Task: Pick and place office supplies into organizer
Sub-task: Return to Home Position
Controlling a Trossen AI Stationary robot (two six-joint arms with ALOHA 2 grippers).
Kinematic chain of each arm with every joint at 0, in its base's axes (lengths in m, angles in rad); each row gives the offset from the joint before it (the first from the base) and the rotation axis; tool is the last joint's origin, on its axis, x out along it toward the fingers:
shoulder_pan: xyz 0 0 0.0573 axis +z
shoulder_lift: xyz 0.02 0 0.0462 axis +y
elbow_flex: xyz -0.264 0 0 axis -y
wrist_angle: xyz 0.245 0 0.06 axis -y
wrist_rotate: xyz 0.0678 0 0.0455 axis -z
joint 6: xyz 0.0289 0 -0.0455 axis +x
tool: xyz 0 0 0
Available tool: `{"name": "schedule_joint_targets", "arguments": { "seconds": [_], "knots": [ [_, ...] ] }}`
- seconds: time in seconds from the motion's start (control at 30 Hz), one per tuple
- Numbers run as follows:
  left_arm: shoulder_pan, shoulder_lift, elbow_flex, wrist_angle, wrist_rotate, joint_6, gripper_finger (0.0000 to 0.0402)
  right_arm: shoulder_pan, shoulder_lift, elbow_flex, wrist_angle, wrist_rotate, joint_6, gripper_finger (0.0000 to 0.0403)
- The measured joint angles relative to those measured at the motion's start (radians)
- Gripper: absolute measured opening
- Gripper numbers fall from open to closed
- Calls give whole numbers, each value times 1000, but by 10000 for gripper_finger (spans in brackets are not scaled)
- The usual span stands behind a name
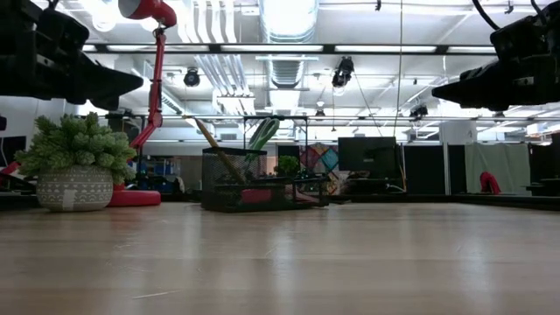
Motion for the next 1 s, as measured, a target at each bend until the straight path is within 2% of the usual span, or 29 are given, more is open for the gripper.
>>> {"name": "schedule_joint_targets", "arguments": {
  "seconds": [1.0],
  "knots": [
    [0,12,-1,4,0,0,0,0,0,0,0,0,34,9]
  ]
}}
